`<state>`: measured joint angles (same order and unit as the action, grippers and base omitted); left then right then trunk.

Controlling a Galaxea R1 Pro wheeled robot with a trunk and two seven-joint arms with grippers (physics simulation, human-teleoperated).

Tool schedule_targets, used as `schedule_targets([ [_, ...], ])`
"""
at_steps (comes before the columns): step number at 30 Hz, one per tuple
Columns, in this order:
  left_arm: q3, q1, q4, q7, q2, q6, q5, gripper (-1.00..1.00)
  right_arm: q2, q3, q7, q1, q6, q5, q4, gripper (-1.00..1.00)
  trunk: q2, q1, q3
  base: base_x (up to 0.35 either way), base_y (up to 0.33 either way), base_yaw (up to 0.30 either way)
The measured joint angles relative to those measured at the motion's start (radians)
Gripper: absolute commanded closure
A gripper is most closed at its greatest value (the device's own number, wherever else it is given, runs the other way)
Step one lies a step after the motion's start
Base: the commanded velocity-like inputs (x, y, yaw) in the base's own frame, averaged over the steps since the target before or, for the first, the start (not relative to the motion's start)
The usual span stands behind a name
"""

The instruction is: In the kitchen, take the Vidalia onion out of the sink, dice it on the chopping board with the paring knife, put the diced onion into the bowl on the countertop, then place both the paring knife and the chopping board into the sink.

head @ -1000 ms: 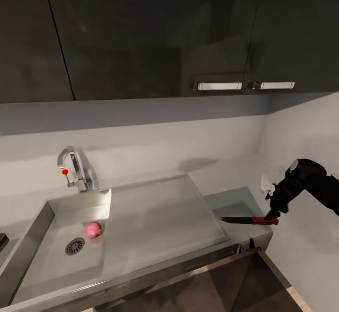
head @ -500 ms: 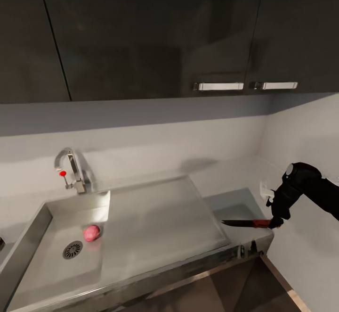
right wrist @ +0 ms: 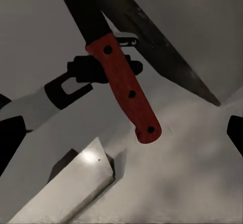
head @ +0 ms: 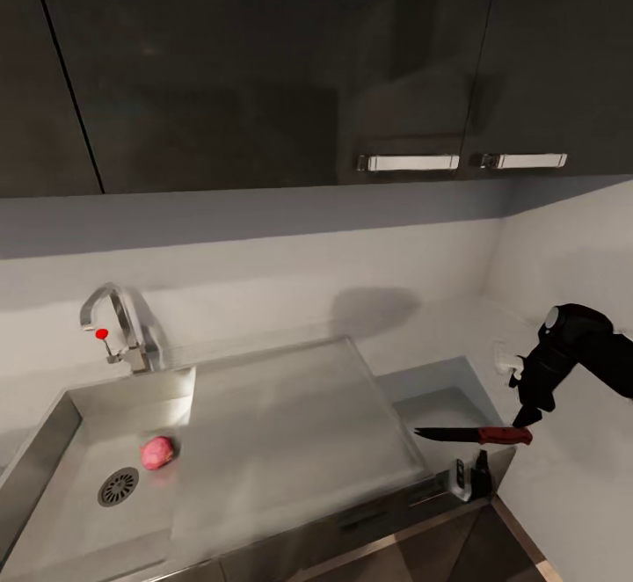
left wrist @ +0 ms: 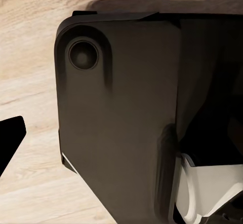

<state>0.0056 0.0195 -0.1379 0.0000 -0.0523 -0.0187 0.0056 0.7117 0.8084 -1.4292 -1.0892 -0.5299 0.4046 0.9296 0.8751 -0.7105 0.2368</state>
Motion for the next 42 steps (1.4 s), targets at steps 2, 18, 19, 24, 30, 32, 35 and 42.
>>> schedule_targets([
  [2, 0.0, 0.0, 0.0, 0.0, 0.0, 0.0, 0.0, -1.0, 0.013, 0.0, 0.0, 0.001, 0.0, 0.0, -0.001, -1.0, 0.0, 0.0, 0.0, 0.001, 0.0, 0.0],
  [18, 0.0, 0.0, 0.0, 0.0, 0.0, 0.0, 0.0, -1.0, 0.021, 0.03, 0.036, 0.006, 0.07, 0.0, -0.1, -1.0, 0.0, 0.0, 0.0, 0.0, 0.0, 0.0],
  [19, 0.0, 0.0, 0.0, 0.0, 0.0, 0.0, 0.0, -1.0, 0.019, 0.034, 0.042, 0.006, 0.07, 0.0, -0.101, -1.0, 0.0, 0.0, 0.0, 0.0, 0.0, 0.0],
  [24, 0.0, 0.0, 0.0, 0.0, 0.0, 0.0, 0.0, -1.0, -0.033, 0.072, 0.084, 0.006, 0.067, 0.0, -0.105, -1.0, 0.0, 0.0, 0.0, 0.0, 0.0, 0.0],
  [30, 0.0, 0.0, 0.001, 0.0, 0.0, 0.0, 0.0, -1.0, -0.061, 0.08, 0.11, 0.006, 0.067, 0.0, -0.106, -1.0, 0.0, 0.0, 0.0, 0.0, 0.0, 0.0],
  [32, 0.0, 0.0, 0.002, 0.0, 0.0, 0.0, 0.0, -1.0, -0.063, 0.079, 0.116, 0.006, 0.067, 0.0, -0.107, -1.0, 0.0, 0.0, 0.0, 0.0, 0.0, 0.0],
  [35, 0.0, 0.0, 0.002, 0.0, 0.0, 0.0, 0.0, -1.0, -0.063, 0.075, 0.129, 0.006, 0.067, 0.0, -0.118, -1.0, 0.0, 0.0, 0.0, 0.0, 0.0, 0.0],
  [42, 0.0, 0.0, 0.002, 0.0, 0.0, 0.0, 0.0, -1.0, -0.064, 0.073, 0.197, 0.006, 0.071, 0.0, -0.142, -1.0, 0.0, 0.0, 0.0, 0.0, 0.0, 0.0],
])
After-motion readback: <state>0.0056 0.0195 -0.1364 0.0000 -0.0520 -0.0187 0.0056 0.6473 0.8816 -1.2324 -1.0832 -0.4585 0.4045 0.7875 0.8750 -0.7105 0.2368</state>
